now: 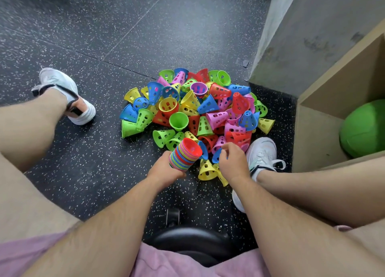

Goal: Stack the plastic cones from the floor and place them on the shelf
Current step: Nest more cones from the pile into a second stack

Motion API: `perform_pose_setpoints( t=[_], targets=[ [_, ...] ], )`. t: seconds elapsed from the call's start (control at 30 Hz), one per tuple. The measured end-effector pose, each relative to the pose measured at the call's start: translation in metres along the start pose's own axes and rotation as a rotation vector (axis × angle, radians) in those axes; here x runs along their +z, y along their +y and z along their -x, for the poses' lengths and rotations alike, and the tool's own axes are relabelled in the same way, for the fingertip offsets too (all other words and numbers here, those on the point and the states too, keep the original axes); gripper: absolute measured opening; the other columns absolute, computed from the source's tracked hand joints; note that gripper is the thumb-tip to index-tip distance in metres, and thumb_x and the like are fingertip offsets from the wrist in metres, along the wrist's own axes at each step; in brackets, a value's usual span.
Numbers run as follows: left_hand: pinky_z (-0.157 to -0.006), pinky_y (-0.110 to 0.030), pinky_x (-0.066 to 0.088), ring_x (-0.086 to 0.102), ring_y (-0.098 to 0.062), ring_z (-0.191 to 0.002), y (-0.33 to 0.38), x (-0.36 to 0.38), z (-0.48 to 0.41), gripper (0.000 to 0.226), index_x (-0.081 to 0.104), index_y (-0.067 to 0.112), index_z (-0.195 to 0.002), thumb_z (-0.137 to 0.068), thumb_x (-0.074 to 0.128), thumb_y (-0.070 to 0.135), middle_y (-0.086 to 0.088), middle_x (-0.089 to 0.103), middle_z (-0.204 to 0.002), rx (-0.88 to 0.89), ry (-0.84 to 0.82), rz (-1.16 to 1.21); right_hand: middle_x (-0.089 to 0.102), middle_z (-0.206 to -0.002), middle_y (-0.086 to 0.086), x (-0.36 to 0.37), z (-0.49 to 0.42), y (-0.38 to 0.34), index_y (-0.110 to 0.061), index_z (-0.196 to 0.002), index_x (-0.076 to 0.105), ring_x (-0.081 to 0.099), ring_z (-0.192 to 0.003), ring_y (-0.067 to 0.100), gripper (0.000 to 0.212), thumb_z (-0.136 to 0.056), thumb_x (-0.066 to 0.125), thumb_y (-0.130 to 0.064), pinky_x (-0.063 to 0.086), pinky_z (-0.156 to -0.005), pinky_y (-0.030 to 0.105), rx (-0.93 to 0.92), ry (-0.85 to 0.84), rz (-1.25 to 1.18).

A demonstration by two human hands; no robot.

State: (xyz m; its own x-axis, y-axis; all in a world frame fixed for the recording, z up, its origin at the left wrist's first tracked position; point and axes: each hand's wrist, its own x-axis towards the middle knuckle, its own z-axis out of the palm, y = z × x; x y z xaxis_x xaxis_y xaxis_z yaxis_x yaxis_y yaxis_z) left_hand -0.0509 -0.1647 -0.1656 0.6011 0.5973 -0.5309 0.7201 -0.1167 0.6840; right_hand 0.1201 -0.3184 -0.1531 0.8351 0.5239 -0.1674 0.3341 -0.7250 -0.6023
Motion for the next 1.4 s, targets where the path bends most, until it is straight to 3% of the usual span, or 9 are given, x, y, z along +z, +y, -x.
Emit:
perform_pose_setpoints(
  t=[0.1, 0.27, 0.53, 0.7, 0.77, 0.87, 0.97, 1.07, 1.4],
  targets=[
    [-0.083, -0.04, 0.057, 0.069, -0.02, -0.086, 0.0, 0.002, 0.001, 0.055, 0.053, 0.029, -0.102, -0.058, 0.085, 0.024, 0.001, 0.07, -0.093, 0.015, -0.028, 0.005, 0.054, -0.118, 0.007, 0.0, 0.004, 0.02, -0.019, -0.127, 0.058, 0.051, -0.112, 0.027, 0.031, -0.098, 0.048, -0.017, 0.047, -0.095, 0.042, 0.078, -0.016, 0.128],
    [-0.085, -0.043, 0.06, 0.071, -0.018, -0.088, -0.002, 0.005, 0.001, 0.065, 0.054, 0.027, -0.113, -0.055, 0.082, 0.031, 0.002, 0.071, -0.096, 0.016, -0.081, -0.028, 0.039, -0.132, 0.003, 0.007, 0.002, 0.018, -0.034, -0.137, 0.051, 0.04, -0.121, 0.025, 0.048, -0.095, 0.051, -0.01, 0.047, -0.097, 0.042, -0.024, -0.19, 0.341],
    [-0.083, -0.041, 0.061, 0.071, -0.016, -0.087, 0.0, 0.009, -0.001, 0.065, 0.055, 0.027, -0.114, -0.056, 0.084, 0.029, 0.002, 0.072, -0.095, 0.006, -0.099, -0.005, 0.037, -0.135, 0.01, 0.002, -0.006, 0.011, -0.013, -0.125, 0.056, 0.039, -0.123, 0.029, 0.038, -0.089, 0.053, 0.001, 0.046, -0.096, 0.038, -0.061, -0.245, 0.615],
    [-0.084, -0.044, 0.061, 0.072, -0.016, -0.087, -0.004, 0.008, -0.003, 0.067, 0.053, 0.031, -0.108, -0.049, 0.085, 0.033, 0.002, 0.072, -0.096, -0.003, -0.094, 0.009, 0.042, -0.127, 0.009, 0.007, -0.003, 0.014, -0.014, -0.122, 0.051, 0.042, -0.116, 0.029, 0.022, -0.102, 0.045, -0.019, 0.046, -0.091, 0.041, -0.099, -0.123, 0.478],
    [-0.083, -0.042, 0.061, 0.071, -0.017, -0.086, -0.003, 0.007, -0.002, 0.059, 0.053, 0.03, -0.103, -0.055, 0.087, 0.026, 0.0, 0.071, -0.095, 0.005, -0.083, 0.0, 0.045, -0.127, 0.011, 0.009, -0.003, 0.014, -0.011, -0.12, 0.053, 0.043, -0.115, 0.03, 0.026, -0.105, 0.039, -0.028, 0.045, -0.091, 0.044, -0.114, -0.043, 0.38],
    [-0.076, -0.036, 0.058, 0.068, -0.017, -0.082, -0.001, 0.006, -0.001, 0.048, 0.053, 0.028, -0.096, -0.065, 0.088, 0.013, -0.004, 0.07, -0.094, 0.007, -0.073, 0.01, 0.048, -0.128, 0.009, 0.01, -0.006, 0.007, -0.007, -0.113, 0.056, 0.044, -0.116, 0.028, 0.029, -0.107, 0.037, -0.028, 0.044, -0.096, 0.043, -0.125, 0.072, 0.158],
    [-0.076, -0.04, 0.06, 0.068, -0.014, -0.078, -0.003, 0.005, -0.002, 0.052, 0.056, 0.028, -0.098, -0.057, 0.087, 0.025, -0.001, 0.071, -0.089, 0.007, -0.066, 0.015, 0.052, -0.107, 0.002, 0.007, -0.01, -0.005, -0.007, -0.099, 0.056, 0.046, -0.099, 0.021, 0.022, -0.106, 0.041, -0.022, 0.043, -0.09, 0.039, -0.19, 0.133, -0.042],
    [-0.075, -0.037, 0.059, 0.069, -0.015, -0.079, -0.005, 0.005, -0.003, 0.058, 0.055, 0.028, -0.103, -0.054, 0.086, 0.031, 0.002, 0.071, -0.09, -0.018, -0.043, 0.008, 0.052, -0.097, 0.0, 0.008, -0.012, -0.017, -0.009, -0.094, 0.054, 0.046, -0.092, 0.021, 0.021, -0.105, 0.041, -0.022, 0.043, -0.085, 0.039, -0.273, 0.124, -0.123],
    [-0.072, -0.033, 0.056, 0.07, -0.015, -0.08, -0.006, 0.005, -0.003, 0.058, 0.054, 0.028, -0.104, -0.057, 0.087, 0.028, 0.002, 0.071, -0.091, -0.016, -0.035, 0.031, 0.055, -0.097, -0.007, 0.016, 0.0, -0.024, -0.015, -0.105, 0.062, 0.047, -0.097, 0.017, 0.02, -0.103, 0.046, -0.027, 0.043, -0.089, 0.038, -0.387, -0.052, -0.046]
  ],
)
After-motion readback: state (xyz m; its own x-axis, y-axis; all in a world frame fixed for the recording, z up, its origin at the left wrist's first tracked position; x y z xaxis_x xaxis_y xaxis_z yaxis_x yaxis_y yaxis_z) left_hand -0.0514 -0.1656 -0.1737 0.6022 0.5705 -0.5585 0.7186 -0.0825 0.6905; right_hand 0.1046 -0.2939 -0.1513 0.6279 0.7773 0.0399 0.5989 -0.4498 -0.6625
